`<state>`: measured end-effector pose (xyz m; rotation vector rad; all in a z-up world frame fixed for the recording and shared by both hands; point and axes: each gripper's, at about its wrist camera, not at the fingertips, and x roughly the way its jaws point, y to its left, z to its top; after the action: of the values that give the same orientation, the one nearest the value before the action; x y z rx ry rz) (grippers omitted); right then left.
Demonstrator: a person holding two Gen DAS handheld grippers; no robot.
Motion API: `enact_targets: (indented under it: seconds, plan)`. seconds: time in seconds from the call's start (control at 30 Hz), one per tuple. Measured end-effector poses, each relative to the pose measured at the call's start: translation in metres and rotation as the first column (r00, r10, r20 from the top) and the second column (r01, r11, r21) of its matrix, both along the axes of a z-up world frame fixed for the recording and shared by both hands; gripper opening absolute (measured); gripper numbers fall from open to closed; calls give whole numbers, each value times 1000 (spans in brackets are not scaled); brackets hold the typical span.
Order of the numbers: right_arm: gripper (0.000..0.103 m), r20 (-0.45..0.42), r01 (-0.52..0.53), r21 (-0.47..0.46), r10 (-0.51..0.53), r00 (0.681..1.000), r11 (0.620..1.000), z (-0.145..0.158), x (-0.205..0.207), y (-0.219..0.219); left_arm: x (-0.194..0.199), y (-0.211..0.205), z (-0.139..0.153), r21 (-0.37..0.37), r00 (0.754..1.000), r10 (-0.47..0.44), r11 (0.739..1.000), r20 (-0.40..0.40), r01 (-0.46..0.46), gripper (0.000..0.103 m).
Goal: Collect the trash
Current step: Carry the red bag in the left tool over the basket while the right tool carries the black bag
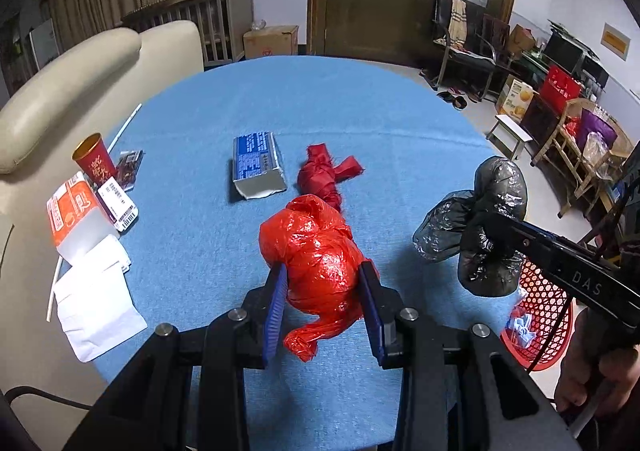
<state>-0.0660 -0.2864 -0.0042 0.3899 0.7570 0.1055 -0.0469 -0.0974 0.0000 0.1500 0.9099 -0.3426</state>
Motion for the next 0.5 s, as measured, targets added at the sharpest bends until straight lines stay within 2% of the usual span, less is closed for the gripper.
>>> enact_targets:
  seconds: [0.5]
  plan:
    - [42, 63, 44, -8, -44, 997, 999, 19, -28, -20, -20, -34, 10, 23, 996, -86, 996, 17, 86, 38]
